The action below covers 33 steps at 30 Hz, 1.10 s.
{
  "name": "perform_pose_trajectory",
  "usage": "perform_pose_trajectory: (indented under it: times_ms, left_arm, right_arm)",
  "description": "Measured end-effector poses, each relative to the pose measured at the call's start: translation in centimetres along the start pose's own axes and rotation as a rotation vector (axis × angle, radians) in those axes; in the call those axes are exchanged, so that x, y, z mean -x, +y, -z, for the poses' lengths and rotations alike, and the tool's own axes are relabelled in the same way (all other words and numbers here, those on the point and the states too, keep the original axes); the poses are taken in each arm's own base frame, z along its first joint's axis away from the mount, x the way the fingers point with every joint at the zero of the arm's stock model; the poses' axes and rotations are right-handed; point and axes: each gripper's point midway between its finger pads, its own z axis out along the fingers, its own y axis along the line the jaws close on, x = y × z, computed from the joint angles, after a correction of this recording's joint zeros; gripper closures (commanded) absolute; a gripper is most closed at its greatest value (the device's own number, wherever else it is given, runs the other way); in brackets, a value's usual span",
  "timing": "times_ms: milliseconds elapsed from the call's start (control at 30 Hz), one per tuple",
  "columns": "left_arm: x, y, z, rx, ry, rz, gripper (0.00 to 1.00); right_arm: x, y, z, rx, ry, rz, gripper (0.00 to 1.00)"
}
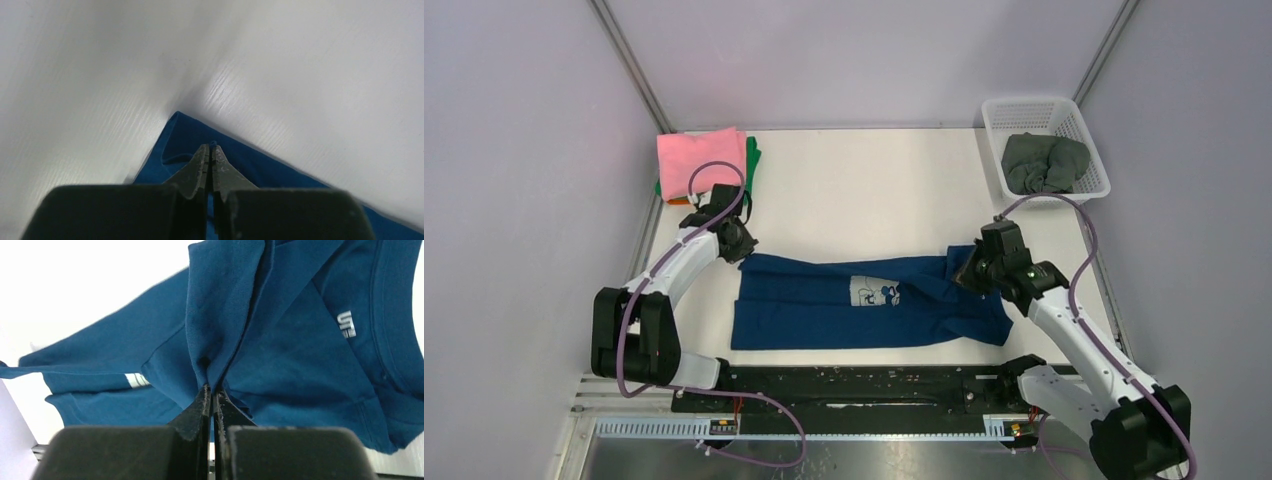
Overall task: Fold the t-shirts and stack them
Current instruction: Fold the other side of the tshirt into a rectangle, then rotate the tshirt 90 degrees
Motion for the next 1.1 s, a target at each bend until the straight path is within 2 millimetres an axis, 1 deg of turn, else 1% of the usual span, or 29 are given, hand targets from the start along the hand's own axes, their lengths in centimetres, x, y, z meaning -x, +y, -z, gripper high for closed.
perform_pose_trajectory:
  times_ms: [67, 100, 133, 200, 233, 267, 333, 367, 400, 467, 500, 533, 567, 600, 667, 700, 733, 833, 900, 933, 1000, 1067, 1100]
  left_arm:
    - [-0.2, 0.3, 0.1, 0.002, -0.004, 0.007, 1.00]
    - [-0.4, 0.5, 0.2, 0.005, -0.004, 0.011, 1.00]
    - [-0.6, 0.7, 0.2, 0.008, 0.000, 0.015, 1.00]
    - [-1.2, 1.1, 0.0, 0.017, 0.009, 0.018, 1.00]
    - [-1.5, 1.3, -0.1, 0.022, 0.014, 0.020, 0.98]
    - [-1.8, 1.6, -0.2, 0.029, 0.021, 0.021, 0.92]
    - [-2.4, 2.1, -0.4, 0.044, 0.031, 0.027, 0.89]
    - [-2.6, 2.4, -0.5, 0.051, 0.034, 0.027, 0.88]
    - [-2.8, 2.8, -0.5, 0.065, 0.033, 0.030, 0.84]
    - [-3.2, 3.5, -0.3, 0.089, 0.034, 0.033, 0.65]
    - [-3.2, 3.8, -0.2, 0.099, 0.033, 0.033, 0.62]
    - [-3.2, 4.0, 0.0, 0.108, 0.029, 0.040, 0.60]
    - [-3.2, 4.2, 0.3, 0.113, 0.024, 0.047, 0.56]
    - [-3.1, 4.3, 0.6, 0.116, 0.018, 0.051, 0.48]
    - [-2.8, 4.5, 1.5, 0.111, -0.002, 0.065, 0.22]
    - [-2.6, 4.5, 2.0, 0.103, -0.014, 0.071, 0.06]
    - [-2.4, 4.5, 2.5, 0.093, -0.027, 0.083, 0.02]
    - [-1.9, 4.2, 3.9, 0.047, -0.055, 0.096, 0.01]
    - [-2.0, 3.5, 4.4, 0.007, -0.053, 0.094, 0.01]
    - [-2.2, 2.9, 4.5, -0.024, -0.039, 0.086, 0.01]
    - [-3.1, 1.3, 4.6, -0.089, -0.005, 0.052, 0.01]
    - [-4.6, -0.9, 4.7, -0.160, 0.041, -0.010, 0.01]
    - [-5.1, -1.6, 4.6, -0.179, 0.056, -0.031, 0.01]
  right_arm:
    - [-1.4, -0.9, 0.1, -0.010, 0.016, -0.012, 0.96]
    - [-2.4, -1.5, 0.2, -0.014, 0.025, -0.025, 0.91]
    - [-2.8, -1.6, 0.3, -0.013, 0.032, -0.025, 0.87]
    - [-4.3, -2.3, 0.4, -0.008, 0.042, -0.047, 0.85]
    - [-4.9, -2.6, 0.5, -0.009, 0.047, -0.054, 0.82]
    - [-5.5, -3.0, 0.5, -0.013, 0.055, -0.060, 0.78]
    - [-6.8, -4.1, 0.5, -0.032, 0.078, -0.076, 0.73]
    - [-7.4, -4.6, 0.6, -0.042, 0.089, -0.081, 0.67]
    - [-8.0, -5.1, 0.7, -0.052, 0.100, -0.084, 0.59]
    - [-9.0, -5.9, 1.1, -0.055, 0.118, -0.078, 0.43]
    - [-9.2, -6.1, 1.3, -0.054, 0.122, -0.076, 0.33]
    - [-9.4, -6.2, 1.7, -0.048, 0.124, -0.069, 0.07]
    - [-9.4, -6.3, 2.0, -0.041, 0.120, -0.059, 0.01]
    - [-9.4, -6.3, 2.2, -0.035, 0.115, -0.058, 0.01]
    - [-8.8, -6.1, 3.0, -0.014, 0.080, -0.036, 0.01]
    - [-8.4, -5.9, 3.3, -0.001, 0.059, -0.034, 0.00]
    - [-7.8, -5.5, 3.6, 0.019, 0.032, -0.033, 0.01]
    - [-6.3, -4.1, 3.8, 0.081, -0.041, -0.040, 0.01]
    - [-5.5, -2.8, 3.4, 0.119, -0.055, -0.045, 0.01]
    - [-5.3, -2.2, 3.0, 0.134, -0.047, -0.047, 0.00]
    - [-5.3, -1.0, 1.6, 0.143, -0.003, -0.049, 0.01]
    - [-5.9, -0.5, -0.1, 0.124, 0.061, -0.050, 0.00]
    - [-6.3, -0.6, -0.9, 0.106, 0.090, -0.052, 0.00]
